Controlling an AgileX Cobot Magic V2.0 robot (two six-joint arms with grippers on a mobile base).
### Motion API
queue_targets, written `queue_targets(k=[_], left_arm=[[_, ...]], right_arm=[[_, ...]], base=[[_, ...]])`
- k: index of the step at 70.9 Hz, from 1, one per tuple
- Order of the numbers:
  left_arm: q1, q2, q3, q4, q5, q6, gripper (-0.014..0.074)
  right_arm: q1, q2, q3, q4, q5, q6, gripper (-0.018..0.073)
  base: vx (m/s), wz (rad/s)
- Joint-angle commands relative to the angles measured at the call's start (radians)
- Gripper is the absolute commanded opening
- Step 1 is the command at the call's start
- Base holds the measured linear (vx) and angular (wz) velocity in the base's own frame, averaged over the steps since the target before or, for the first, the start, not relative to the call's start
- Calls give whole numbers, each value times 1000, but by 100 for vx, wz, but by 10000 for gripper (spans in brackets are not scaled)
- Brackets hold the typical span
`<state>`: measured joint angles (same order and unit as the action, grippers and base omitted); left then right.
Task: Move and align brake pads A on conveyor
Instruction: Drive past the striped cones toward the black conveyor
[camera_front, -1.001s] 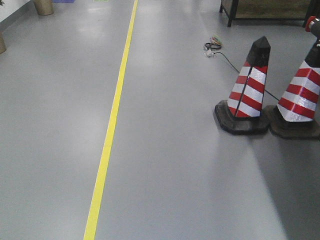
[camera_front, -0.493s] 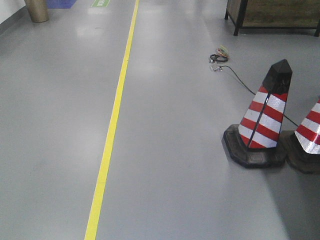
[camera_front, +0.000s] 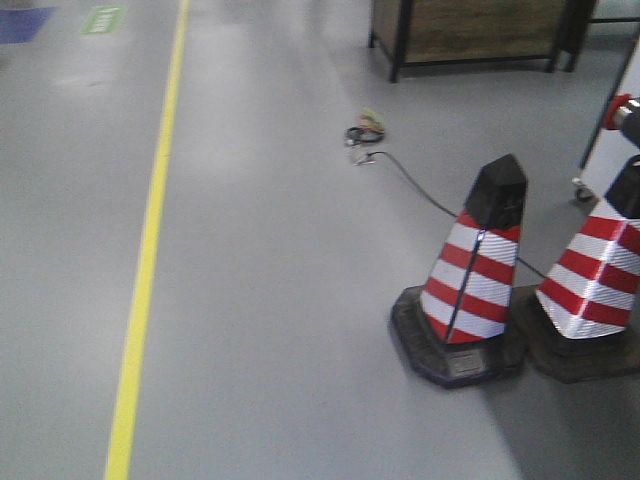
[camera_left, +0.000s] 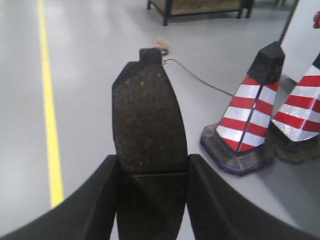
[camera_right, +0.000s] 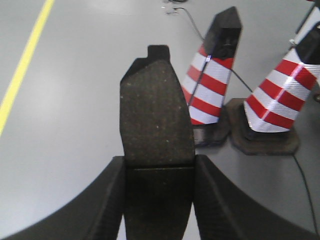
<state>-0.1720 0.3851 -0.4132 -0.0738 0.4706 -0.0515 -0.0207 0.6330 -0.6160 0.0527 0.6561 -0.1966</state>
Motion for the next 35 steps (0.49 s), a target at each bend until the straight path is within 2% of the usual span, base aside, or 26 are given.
queue_targets(k=[1, 20, 35], left_arm=[[-3, 7, -28, -9, -94, -2, 192], [-3, 7, -28, -9, -94, -2, 192], [-3, 7, -28, -9, -94, -2, 192]], right_arm=[[-2, -1, -31, 0, -86, -7, 207], [-2, -1, -31, 0, -85, -7, 207], [-2, -1, -31, 0, -85, -7, 207]], base=[[56, -55], [53, -52], [49, -36]])
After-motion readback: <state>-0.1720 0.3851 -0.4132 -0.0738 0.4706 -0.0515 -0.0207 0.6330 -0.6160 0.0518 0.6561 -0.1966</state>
